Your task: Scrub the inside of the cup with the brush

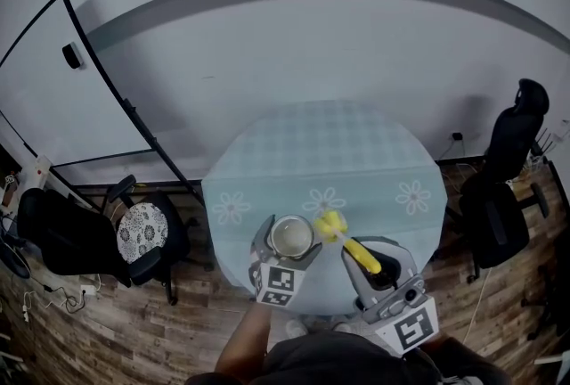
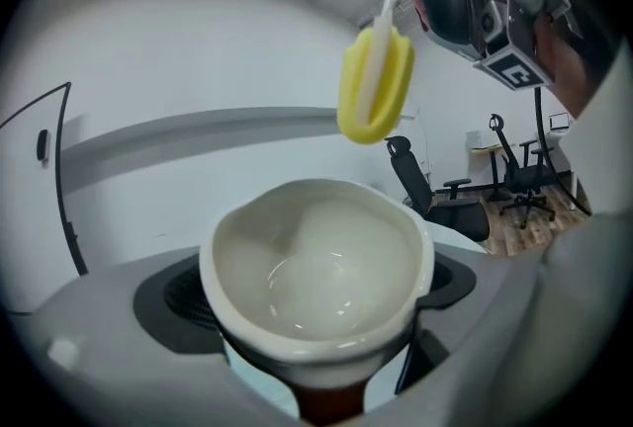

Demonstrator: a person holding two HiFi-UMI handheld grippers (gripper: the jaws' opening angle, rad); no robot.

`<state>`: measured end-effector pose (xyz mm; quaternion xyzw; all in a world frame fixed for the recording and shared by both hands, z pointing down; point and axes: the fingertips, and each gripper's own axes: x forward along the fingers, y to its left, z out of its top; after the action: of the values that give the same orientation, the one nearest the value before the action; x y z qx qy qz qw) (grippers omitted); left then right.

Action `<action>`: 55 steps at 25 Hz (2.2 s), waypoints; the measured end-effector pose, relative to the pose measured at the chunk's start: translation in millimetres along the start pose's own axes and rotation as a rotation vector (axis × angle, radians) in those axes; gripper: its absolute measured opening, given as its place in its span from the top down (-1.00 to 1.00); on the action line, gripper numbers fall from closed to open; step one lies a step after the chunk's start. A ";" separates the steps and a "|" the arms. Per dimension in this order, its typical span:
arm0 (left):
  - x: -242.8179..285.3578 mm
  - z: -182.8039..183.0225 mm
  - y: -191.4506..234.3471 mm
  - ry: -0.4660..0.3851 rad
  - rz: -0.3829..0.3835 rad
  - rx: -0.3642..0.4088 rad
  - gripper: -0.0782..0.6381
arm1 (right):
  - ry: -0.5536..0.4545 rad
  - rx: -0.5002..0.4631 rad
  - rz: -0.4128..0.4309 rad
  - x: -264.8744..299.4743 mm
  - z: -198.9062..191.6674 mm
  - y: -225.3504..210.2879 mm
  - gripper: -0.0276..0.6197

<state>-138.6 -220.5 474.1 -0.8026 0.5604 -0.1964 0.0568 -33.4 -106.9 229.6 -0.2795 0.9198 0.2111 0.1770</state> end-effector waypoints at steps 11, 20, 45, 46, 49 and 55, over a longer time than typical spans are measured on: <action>-0.7 -6.6 -0.2 -0.009 -0.004 -0.059 -0.82 | 0.164 0.062 -0.172 -29.8 -64.6 -44.6 0.80; 16.8 -27.4 -16.8 0.032 -0.052 -0.083 -0.82 | 0.269 0.102 -0.194 -43.8 -122.4 -49.1 0.80; 115.8 -212.3 -112.8 0.255 -0.172 -0.246 -0.82 | 0.466 0.296 -0.198 -86.0 -287.8 -45.0 0.80; 119.2 -218.4 -113.7 0.259 -0.167 -0.248 -0.82 | 0.468 0.301 -0.194 -87.7 -294.6 -44.8 0.80; 127.0 -236.4 -116.7 0.274 -0.153 -0.255 -0.82 | 0.477 0.313 -0.192 -92.5 -312.5 -44.2 0.80; 135.3 -263.2 -131.9 0.331 -0.141 -0.272 -0.82 | 0.493 0.318 -0.186 -106.0 -328.2 -45.1 0.80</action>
<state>-82.7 -263.1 790.4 -0.7968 0.5260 -0.2517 -0.1586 7.8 -254.3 541.9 -0.3741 0.9269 -0.0266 0.0088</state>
